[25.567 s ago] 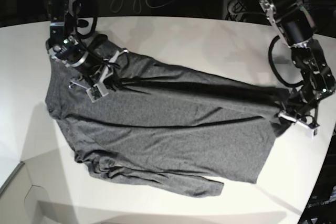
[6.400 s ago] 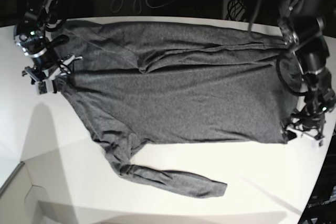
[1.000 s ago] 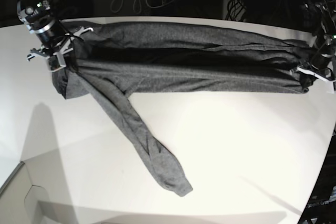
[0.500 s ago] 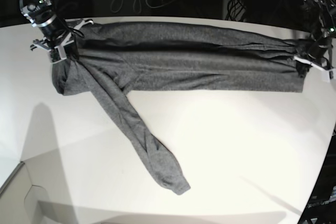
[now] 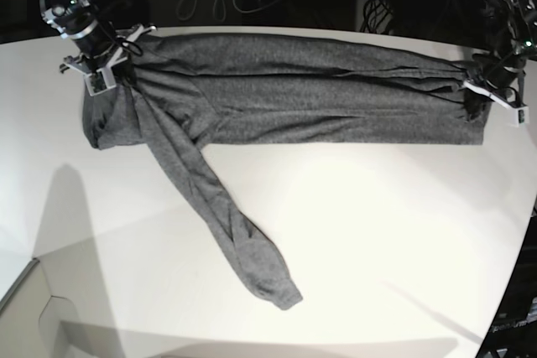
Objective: Layout the t-shirt on the table in an organized manner, then fold the t-shirt properly
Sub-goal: 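Lift the shirt hem with both grippers and fold it toward the collar, then release the right gripper and grasp the hanging sleeve cuff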
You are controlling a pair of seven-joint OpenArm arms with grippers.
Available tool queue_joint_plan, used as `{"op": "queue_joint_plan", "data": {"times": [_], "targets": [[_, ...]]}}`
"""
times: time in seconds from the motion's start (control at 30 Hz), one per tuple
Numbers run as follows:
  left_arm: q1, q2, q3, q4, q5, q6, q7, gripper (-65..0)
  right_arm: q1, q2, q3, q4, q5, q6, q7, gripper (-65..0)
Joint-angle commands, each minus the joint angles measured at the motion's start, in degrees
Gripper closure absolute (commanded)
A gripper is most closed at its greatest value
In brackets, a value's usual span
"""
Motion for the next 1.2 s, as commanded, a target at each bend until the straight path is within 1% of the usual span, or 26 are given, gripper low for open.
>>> {"op": "queue_joint_plan", "data": {"times": [0.0, 0.07, 0.2, 0.27, 0.33, 0.43, 0.5, 0.6, 0.67, 0.7, 0.73, 0.83, 0.9, 0.93, 1.0, 1.07, 1.13, 1.17], "targets": [[-0.11, -1.02, -0.34, 0.72, -0.53, -0.60, -0.70, -0.5, -0.06, 0.98, 0.22, 0.60, 0.77, -0.23, 1.18, 0.0], [-0.02, -0.76, -0.34, 0.63, -0.44, -0.60, -0.70, -0.5, -0.15, 1.60, 0.22, 0.43, 0.77, -0.23, 1.09, -1.0], [-0.02, -0.32, -0.34, -0.60, -0.44, -0.95, -0.70, -0.8, -0.23, 1.68, 0.31, 1.04, 0.77, -0.23, 1.09, -12.1], [-0.02, -0.23, -0.34, -0.87, -0.44, -0.95, -0.70, -4.0, -0.32, 1.77, 0.58, 2.36, 0.77, -0.23, 1.09, -16.7], [-0.02, 0.12, -0.42, -0.87, -0.44, -0.95, -0.70, -10.0, -1.20, 1.77, 0.66, 4.91, 0.94, -0.23, 1.09, -19.5], [0.77, 0.21, -0.42, -0.78, -0.44, -1.04, -0.70, -20.3, -2.43, 1.42, 1.10, 9.83, 1.03, -0.23, 1.09, -20.6], [0.77, 0.21, -0.51, -0.43, -0.44, -1.04, -0.70, -24.4, -2.61, 1.33, 1.10, 12.21, 1.12, -0.23, 0.74, -20.6], [0.77, 0.21, -0.60, -0.43, -0.53, -1.04, -0.70, -24.8, -2.17, 0.36, 1.10, 13.61, 1.12, -0.23, 0.74, -20.6], [0.77, 0.21, -0.60, -0.43, -0.62, -1.04, -0.70, -24.8, -1.03, 0.28, 0.84, 13.70, 1.12, -0.23, 0.74, -21.0], [0.77, 0.21, -0.60, -0.60, -0.80, -1.04, -0.70, -24.8, 0.20, 0.10, 0.75, 13.88, 1.03, -0.23, 0.56, -21.9], [0.86, 0.21, -0.60, -0.60, -0.88, -1.04, -0.70, -24.8, 1.52, -0.51, 0.66, 13.70, 0.94, -0.23, 0.56, -24.4], [0.86, 0.21, -0.60, -0.78, -0.53, -1.04, -0.70, -24.8, 7.15, -2.80, -0.30, 13.44, 0.15, -0.23, 0.39, -34.6], [0.86, 0.30, -0.60, -0.78, -0.53, -1.12, -0.70, -24.8, 11.19, -3.24, -2.41, 13.35, -2.66, -0.23, -1.20, -39.3], [0.86, 0.39, -0.69, -0.87, -0.53, -1.12, -0.70, -24.9, 13.74, -3.86, -4.17, 12.73, -4.68, -0.23, -2.43, -40.5], [0.86, 0.39, -0.69, -0.87, -0.53, -1.12, -0.70, -25.0, 18.58, -5.17, -6.72, 9.83, -9.17, -0.23, -4.98, -40.2], [0.86, 0.56, -0.60, -0.87, -0.62, -1.12, -0.70, -25.0, 23.77, -6.58, -7.95, 5.96, -13.12, -0.23, -6.38, -39.1], [0.86, 0.56, -0.60, -0.87, -0.97, -1.12, -0.70, -25.0, 28.95, -9.22, -7.95, 0.43, -16.81, -0.23, -6.74, -37.7], [0.86, 0.56, -0.60, -0.87, -1.06, -1.12, -0.70, -25.0, 31.24, -9.92, -7.95, -2.21, -18.75, -0.23, -6.65, -37.1]]}}
